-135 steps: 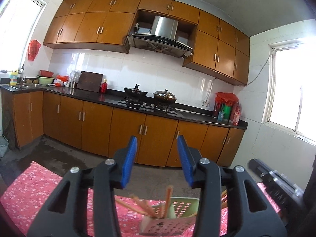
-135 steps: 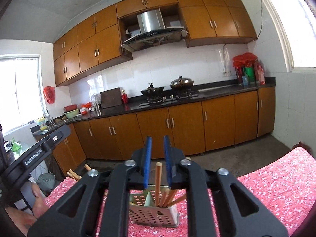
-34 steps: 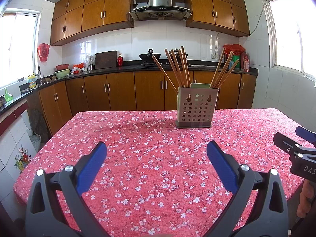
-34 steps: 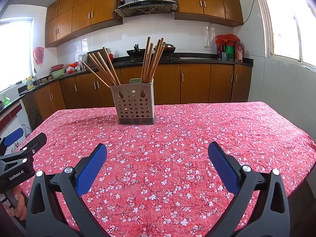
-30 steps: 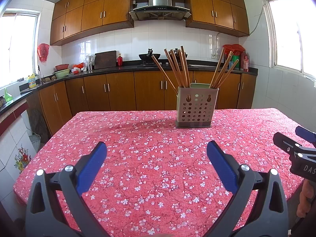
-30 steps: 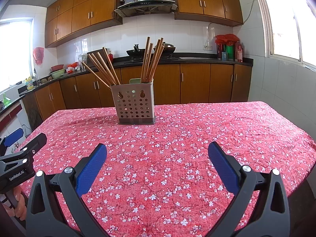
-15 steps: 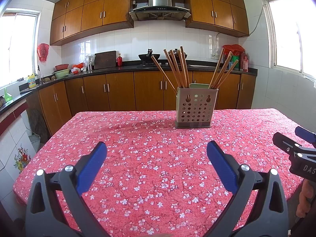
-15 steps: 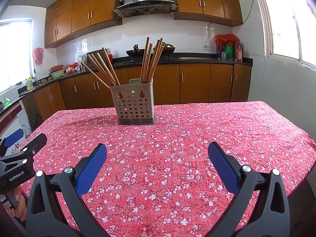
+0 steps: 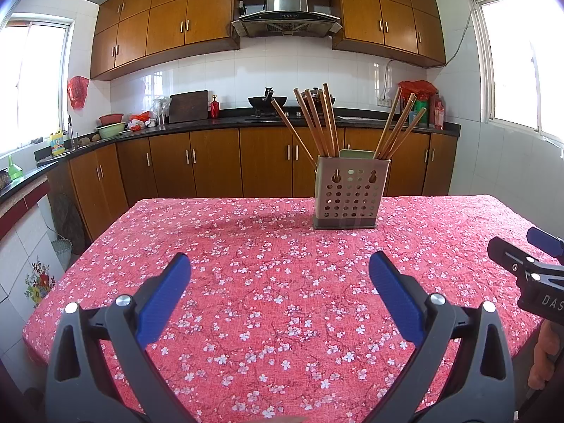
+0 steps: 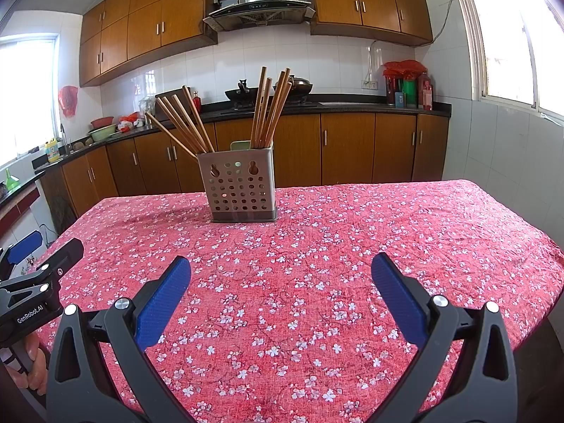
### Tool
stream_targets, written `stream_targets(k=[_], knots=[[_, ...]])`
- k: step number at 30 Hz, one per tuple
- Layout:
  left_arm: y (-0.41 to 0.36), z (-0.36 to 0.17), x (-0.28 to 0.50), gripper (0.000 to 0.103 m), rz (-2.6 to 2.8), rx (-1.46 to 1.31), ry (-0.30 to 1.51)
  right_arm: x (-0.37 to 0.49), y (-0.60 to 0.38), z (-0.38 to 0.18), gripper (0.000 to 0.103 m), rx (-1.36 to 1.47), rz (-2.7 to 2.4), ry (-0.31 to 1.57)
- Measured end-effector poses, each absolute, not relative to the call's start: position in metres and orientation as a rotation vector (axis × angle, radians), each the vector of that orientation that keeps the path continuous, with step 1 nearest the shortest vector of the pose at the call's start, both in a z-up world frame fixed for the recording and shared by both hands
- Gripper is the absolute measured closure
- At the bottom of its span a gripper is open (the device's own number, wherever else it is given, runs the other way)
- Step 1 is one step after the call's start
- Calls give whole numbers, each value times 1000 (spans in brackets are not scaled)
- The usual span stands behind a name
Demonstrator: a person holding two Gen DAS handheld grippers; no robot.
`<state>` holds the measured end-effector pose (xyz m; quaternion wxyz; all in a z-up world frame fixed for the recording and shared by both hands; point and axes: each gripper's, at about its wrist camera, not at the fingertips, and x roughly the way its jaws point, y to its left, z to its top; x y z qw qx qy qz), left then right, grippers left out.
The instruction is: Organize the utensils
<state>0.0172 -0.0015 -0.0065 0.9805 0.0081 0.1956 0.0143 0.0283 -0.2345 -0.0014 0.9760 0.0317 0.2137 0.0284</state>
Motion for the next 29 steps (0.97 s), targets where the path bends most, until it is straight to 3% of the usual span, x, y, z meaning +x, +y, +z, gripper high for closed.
stream_targets(k=[29], knots=[[-3,-4,16,4,25,8,393,27,-231,1,2,69,50,426]])
